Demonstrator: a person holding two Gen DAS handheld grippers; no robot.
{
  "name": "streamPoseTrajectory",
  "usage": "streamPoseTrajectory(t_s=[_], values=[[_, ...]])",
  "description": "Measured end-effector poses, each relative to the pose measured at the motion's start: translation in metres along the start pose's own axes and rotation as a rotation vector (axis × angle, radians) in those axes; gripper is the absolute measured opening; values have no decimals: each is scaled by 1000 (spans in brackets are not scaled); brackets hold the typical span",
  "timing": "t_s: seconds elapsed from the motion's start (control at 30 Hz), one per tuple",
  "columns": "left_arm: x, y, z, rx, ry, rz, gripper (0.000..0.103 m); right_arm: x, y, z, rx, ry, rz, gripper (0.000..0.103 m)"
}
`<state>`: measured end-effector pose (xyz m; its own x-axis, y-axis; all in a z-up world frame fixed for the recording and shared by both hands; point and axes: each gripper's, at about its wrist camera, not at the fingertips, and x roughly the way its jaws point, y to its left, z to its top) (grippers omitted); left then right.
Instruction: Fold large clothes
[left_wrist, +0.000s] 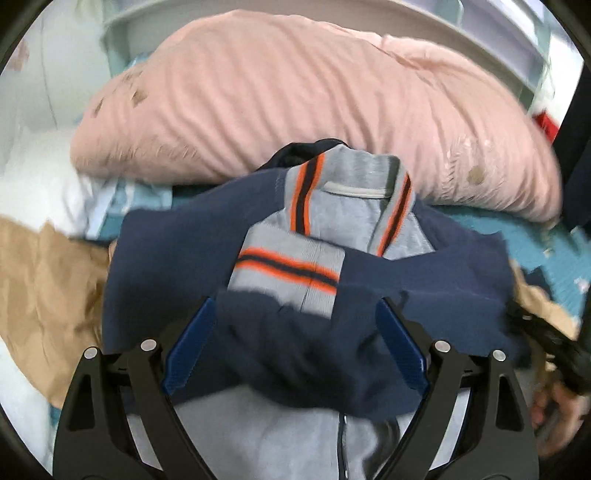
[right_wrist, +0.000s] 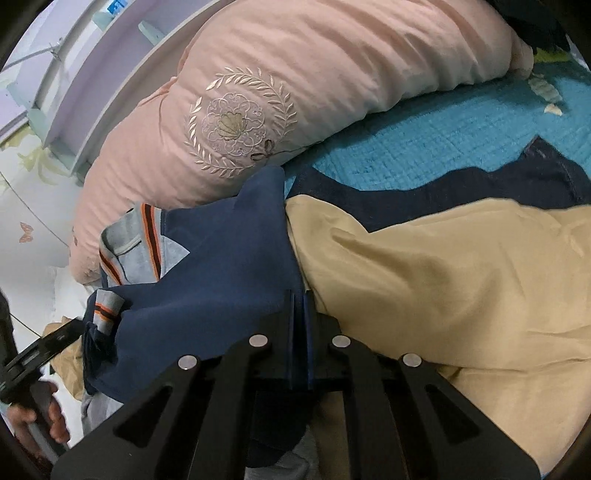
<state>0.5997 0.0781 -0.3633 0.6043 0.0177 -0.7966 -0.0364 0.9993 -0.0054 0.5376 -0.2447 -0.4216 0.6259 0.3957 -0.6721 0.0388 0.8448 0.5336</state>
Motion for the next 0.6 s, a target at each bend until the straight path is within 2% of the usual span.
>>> streamPoseTrajectory(t_s=[0.13,0.2,0.23,0.3,0.33,0.37,0.4,0.47,0.6], values=[[30,-13,7,81,72,82,84,1,-3,7,31,16,29,5],[40,-11,9,96,103,134,57,1,-4,7,32,18,41,5],[41,-6,11,98,105,130,54,0,-6,7,38,21,48,5],[35,7,13,53,94,91,36,1,-7,8,45,26,61,5],[29,15,14,15,82,64,33,0,-7,8,45,26,62,5],[20,28,15,-37,54,16,15,0,-7,8,44,26,62,5],[13,37,15,-68,41,-11,12,1,-7,8,43,27,61,5],[2,54,11,-125,16,-39,12,1,-7,8,50,28,64,5],[-5,90,-6,-258,33,-103,21,2,-6,7,48,28,57,5]])
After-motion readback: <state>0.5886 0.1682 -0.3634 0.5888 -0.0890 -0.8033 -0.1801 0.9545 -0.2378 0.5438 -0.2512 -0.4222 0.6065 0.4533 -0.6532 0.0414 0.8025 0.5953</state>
